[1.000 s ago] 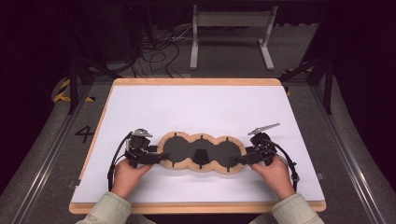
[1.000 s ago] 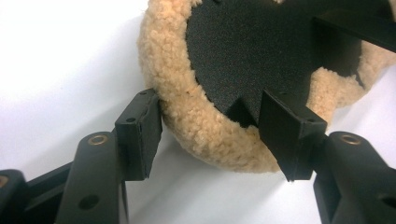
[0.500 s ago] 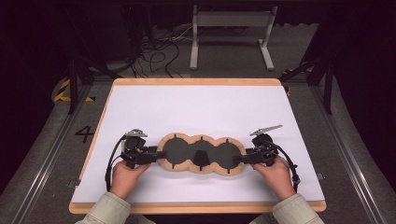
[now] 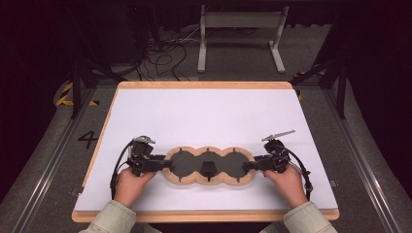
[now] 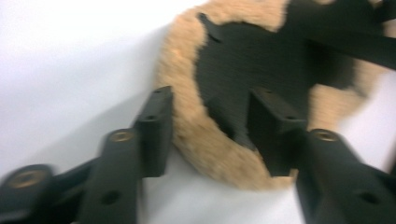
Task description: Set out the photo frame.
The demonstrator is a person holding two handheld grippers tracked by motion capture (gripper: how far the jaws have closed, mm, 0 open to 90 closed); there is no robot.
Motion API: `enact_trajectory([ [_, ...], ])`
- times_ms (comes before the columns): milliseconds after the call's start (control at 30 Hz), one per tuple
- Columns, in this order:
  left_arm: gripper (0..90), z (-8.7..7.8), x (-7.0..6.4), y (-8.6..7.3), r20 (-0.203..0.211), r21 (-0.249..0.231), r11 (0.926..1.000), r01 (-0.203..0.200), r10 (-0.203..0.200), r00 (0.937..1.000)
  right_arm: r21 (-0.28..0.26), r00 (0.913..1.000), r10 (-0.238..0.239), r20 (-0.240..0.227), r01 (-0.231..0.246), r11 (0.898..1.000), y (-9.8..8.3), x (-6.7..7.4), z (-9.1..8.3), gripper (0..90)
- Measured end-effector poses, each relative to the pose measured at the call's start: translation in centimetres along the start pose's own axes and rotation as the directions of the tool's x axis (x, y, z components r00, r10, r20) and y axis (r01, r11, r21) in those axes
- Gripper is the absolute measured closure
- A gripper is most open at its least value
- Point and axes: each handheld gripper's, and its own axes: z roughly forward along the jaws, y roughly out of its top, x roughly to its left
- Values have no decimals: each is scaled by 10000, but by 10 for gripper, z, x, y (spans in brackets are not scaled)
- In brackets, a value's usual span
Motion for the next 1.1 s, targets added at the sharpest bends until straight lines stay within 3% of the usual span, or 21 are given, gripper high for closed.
enact_trajectory([
  [100, 429, 1, 1, -5, 313, 508, 9984, 264, -280, 9991, 629, 9996, -228, -189, 240, 9977, -3, 4, 0, 293],
  [233, 360, 10, -3, -5, 282, 1075, 9936, 344, -376, 9989, 1161, 9990, -451, -61, 455, 9922, -7, 13, 1, 236],
  [400, 323, 11, -1, -5, 468, 1151, 9922, 468, -525, 9975, 1574, 9988, -425, -256, 460, 9865, -9, 21, 1, 187],
  [500, 325, 11, 0, -6, 571, 1057, 9923, 653, -716, 9958, 1683, 9993, -374, -70, 380, 9850, -8, 24, 3, 183],
  [600, 358, 12, -1, -6, 412, 967, 9932, 648, -690, 9968, 1694, 9994, -338, -79, 346, 9849, -8, 25, 4, 184],
  [633, 368, 12, -3, -6, 300, 922, 9936, 648, -679, 9972, 1643, 9990, -189, -413, 255, 9861, -7, 25, 5, 184],
  [667, 370, 12, -3, -6, 301, 924, 9932, 706, -736, 9968, 1538, 9944, 186, -1039, -24, 9881, -7, 23, 5, 184],
  [700, 376, 12, -2, -6, 350, 871, 9934, 752, -785, 9963, 1391, 9912, 383, -1265, -205, 9901, -8, 22, 5, 185],
  [833, 442, 10, -1, -6, 411, 486, 9948, 899, -919, 9949, 674, 9900, 382, -1360, -293, 9973, -5, 18, -4, 273],
  [967, 529, 6, -3, -4, 390, -1, 9969, 781, -780, 9962, 200, 9982, -18, -608, 30, 9998, 0, 22, -18, 364],
  [1100, 580, 2, -7, -4, 397, -551, 9967, 597, -575, 9976, 276, 9997, -236, -20, 236, 9993, 0, 22, -21, 395],
])
